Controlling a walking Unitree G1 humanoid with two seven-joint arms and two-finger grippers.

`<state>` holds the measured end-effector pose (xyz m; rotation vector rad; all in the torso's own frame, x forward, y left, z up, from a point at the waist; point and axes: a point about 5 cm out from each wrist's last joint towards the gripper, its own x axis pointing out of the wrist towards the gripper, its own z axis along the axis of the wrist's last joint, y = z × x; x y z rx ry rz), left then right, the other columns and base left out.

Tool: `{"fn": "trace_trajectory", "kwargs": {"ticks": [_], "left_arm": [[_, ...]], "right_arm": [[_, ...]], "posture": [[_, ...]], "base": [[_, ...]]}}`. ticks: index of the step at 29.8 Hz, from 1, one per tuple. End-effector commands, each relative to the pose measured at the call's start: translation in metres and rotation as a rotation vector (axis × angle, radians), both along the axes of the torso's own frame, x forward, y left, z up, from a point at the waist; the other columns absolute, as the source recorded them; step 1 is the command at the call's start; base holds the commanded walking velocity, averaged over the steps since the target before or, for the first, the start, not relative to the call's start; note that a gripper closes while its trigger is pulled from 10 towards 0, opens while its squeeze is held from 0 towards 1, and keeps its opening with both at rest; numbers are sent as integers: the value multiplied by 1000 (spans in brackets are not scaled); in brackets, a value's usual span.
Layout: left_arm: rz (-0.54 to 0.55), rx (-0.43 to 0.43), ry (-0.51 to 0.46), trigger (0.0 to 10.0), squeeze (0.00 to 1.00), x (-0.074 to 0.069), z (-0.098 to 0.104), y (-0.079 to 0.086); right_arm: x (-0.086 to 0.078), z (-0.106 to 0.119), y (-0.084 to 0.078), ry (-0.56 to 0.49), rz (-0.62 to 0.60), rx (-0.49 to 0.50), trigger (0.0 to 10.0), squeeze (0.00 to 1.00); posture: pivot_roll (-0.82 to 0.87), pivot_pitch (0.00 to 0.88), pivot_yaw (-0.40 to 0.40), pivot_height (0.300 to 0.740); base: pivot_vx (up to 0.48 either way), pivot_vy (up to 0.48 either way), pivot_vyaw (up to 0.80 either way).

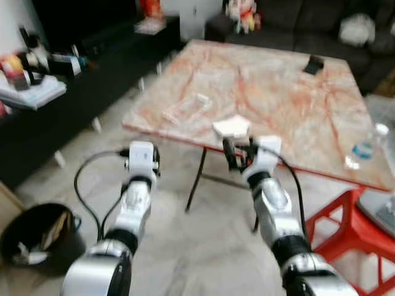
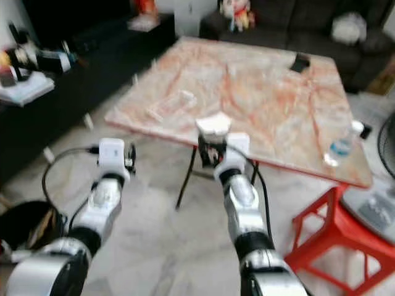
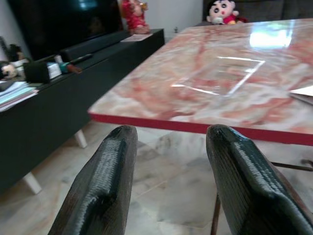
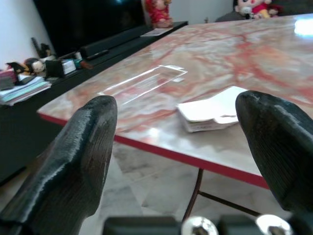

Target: Picking trash to rubbish bin

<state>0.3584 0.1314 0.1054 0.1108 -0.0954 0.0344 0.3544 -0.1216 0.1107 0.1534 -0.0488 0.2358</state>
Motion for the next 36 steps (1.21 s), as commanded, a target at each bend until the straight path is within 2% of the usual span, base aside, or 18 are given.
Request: {"fn": "trace_trajectory", "kwargs": {"ticks": [1, 7, 23, 28, 32, 36], "left_arm": [[-34, -7, -11, 10000, 0, 1, 3, -12], [-44, -2, -14, 10000, 0, 1, 4, -13], [-62, 5, -26, 10000, 0, 2, 6, -16], [-61, 5, -28, 10000, 0, 2, 7, -16], [-63, 6, -29, 10000, 0, 2, 7, -16], [-64, 5, -29, 10000, 0, 1, 7, -16]], "right_arm": [[1, 3, -11, -4, -27, 2, 10000, 0], [2, 4, -11, 1, -32, 26, 10000, 0], [2, 5, -12, -5, -33, 19, 10000, 0], [2, 6, -12, -19, -36, -9, 10000, 0], [1, 9, -9, -41, -19, -3, 10000, 0], [1, 8, -10, -26, -23, 19, 10000, 0]], "posture": [[-144, 10, -45, 740], [-145, 9, -44, 740], [-145, 9, -43, 740], [-145, 9, -43, 740], [-145, 9, -43, 740], [-144, 12, -44, 740]], "base": [[330, 0, 0], [331, 0, -533], [329, 0, 0], [330, 0, 0], [330, 0, 795], [330, 0, 0]]}}
